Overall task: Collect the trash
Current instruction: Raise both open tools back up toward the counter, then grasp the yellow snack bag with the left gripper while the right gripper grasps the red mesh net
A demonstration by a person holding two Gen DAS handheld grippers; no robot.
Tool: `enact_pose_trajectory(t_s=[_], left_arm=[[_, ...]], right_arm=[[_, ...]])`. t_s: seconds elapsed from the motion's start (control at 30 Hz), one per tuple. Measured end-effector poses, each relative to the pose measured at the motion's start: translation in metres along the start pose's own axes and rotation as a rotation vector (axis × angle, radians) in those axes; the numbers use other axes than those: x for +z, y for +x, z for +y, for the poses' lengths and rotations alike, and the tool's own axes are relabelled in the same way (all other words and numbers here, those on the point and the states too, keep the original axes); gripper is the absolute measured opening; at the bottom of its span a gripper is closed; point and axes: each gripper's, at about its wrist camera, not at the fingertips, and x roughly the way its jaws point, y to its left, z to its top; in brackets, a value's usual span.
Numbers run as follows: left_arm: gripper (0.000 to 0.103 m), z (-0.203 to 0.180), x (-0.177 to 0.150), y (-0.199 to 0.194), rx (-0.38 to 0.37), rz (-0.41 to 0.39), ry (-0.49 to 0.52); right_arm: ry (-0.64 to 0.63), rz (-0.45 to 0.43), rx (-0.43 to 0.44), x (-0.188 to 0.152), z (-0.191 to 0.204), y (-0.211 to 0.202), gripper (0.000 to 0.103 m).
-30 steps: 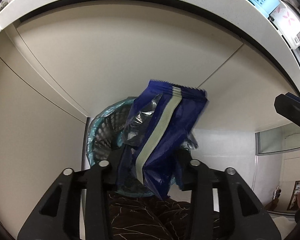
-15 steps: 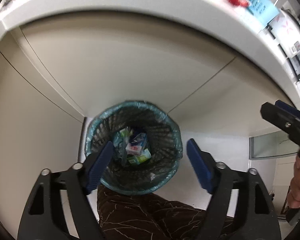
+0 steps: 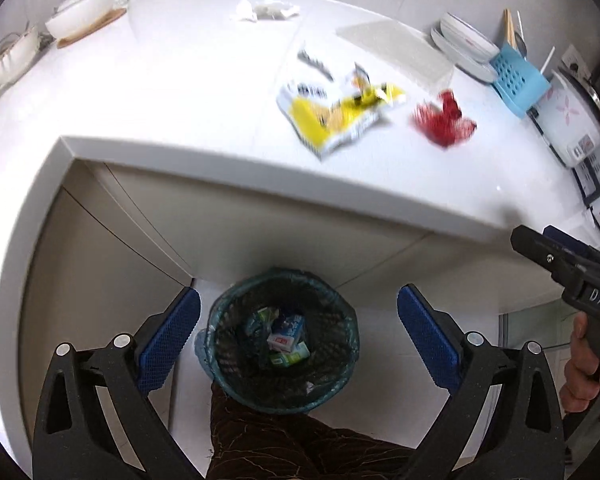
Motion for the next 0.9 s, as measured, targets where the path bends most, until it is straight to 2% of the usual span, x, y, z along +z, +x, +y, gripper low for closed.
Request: enact_pose_trajectory(t_s=[0.17,0.43,0.57,0.9], left_arm=[[0.097,-0.002,0.026,-0.018,0.012,-0.032,0.010],[0.097,-0.003,0.066,-0.020,0.031,-0.040,0.020],[0.096,-0.004,0.085,-0.012,0.039,-0.030,0.025],[0.093,-0.005,0.122,0.028,0.044,0.034,0.046]], right_arm=[[-0.018,-0.018,-0.003,0.022,0.006,-0.006,0.095],[-0.038,-0.029,-0.021,0.061,0.015,-0.006,0.095],[-0.029,-0.020,-0.031,0.081,0.017,0.001,0.095],[0.027,0.066,-0.055,0.118,0.015,0.039,0.082]])
